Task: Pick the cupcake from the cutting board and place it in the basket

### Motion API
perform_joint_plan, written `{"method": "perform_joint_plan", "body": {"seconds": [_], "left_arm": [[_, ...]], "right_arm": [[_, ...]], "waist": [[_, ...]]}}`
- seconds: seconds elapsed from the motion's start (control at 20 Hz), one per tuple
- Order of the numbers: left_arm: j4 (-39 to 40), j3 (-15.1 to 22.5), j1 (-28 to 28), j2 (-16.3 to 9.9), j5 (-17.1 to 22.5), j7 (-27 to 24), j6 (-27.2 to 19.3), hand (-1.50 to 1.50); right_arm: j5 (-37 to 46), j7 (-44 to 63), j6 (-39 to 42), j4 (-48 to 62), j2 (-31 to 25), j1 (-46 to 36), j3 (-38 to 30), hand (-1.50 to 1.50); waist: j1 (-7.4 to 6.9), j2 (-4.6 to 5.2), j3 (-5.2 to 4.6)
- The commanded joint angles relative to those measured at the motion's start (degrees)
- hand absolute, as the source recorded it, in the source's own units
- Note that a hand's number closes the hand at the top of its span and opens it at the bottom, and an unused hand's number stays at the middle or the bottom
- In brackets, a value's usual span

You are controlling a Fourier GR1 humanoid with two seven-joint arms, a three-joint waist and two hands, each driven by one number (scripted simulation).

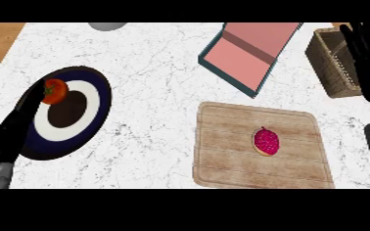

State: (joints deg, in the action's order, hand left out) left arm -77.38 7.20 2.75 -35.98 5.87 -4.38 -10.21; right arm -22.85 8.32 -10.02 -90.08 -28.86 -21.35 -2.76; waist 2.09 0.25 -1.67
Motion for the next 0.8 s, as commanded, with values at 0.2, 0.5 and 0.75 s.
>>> {"method": "perform_joint_plan", "body": {"seconds": [0.2,0.5,0.75], "left_arm": [[3.75,3.74,-2.32,10.28,6.97,6.75,3.00,0.00],[4.60,5.58,-6.83,14.22,9.89,11.16,3.34,0.00],[2.73,4.25,-8.68,15.12,10.40,13.82,0.49,0.00]], "right_arm": [[-14.09,-0.58,22.32,-7.09,9.17,-6.26,14.32,1.50],[-11.69,-5.22,40.98,-18.17,9.92,-1.25,32.96,-1.50],[3.59,-8.77,42.30,-26.67,1.38,6.31,33.42,-1.50]], "waist": [[-6.86,1.20,1.73],[-3.79,-0.40,1.81],[-0.31,-0.77,1.81]]}}
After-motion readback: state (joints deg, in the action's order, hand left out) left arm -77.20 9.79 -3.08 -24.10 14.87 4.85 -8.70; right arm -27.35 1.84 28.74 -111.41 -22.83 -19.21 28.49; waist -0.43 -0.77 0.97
